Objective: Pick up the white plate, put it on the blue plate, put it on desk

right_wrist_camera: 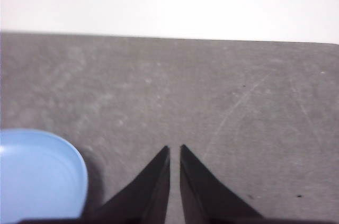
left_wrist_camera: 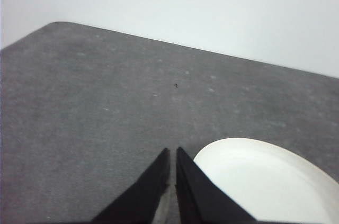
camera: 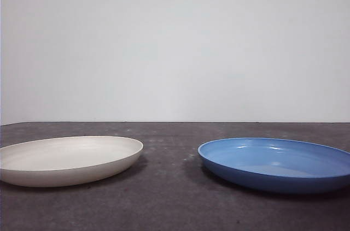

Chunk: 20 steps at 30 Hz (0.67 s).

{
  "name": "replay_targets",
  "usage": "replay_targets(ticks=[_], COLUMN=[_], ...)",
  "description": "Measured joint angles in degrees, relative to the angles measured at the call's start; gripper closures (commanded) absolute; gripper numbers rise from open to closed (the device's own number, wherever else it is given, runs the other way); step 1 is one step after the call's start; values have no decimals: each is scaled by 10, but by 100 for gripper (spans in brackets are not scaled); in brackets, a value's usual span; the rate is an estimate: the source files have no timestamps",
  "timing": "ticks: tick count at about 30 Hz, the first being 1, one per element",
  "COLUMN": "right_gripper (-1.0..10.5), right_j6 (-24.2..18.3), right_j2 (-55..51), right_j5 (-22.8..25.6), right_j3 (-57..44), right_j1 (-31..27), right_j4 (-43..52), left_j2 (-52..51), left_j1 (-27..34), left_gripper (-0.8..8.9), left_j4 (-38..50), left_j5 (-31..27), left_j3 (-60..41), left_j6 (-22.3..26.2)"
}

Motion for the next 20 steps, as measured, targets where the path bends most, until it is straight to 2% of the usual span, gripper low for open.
replay_targets(ticks=[4, 12, 15, 20], right_gripper=[937, 937, 937, 937], right_j6=[74, 196, 220, 232], right_j2=[0, 35, 62, 136], right_j5=[-30, -32, -31, -37], right_j3=[0, 29, 68, 158], right_j1=[0, 0, 1, 1], right_j4=[5, 3, -1, -56], left_j2=[10, 108, 161, 247], left_j1=[0, -5, -9, -19], left_gripper=[798, 798, 798, 798], left_j4=[0, 24, 26, 7], left_j5=[0, 0, 0, 1], left_j3=[1, 75, 116, 193], left_j6=[-20, -45, -45, -45])
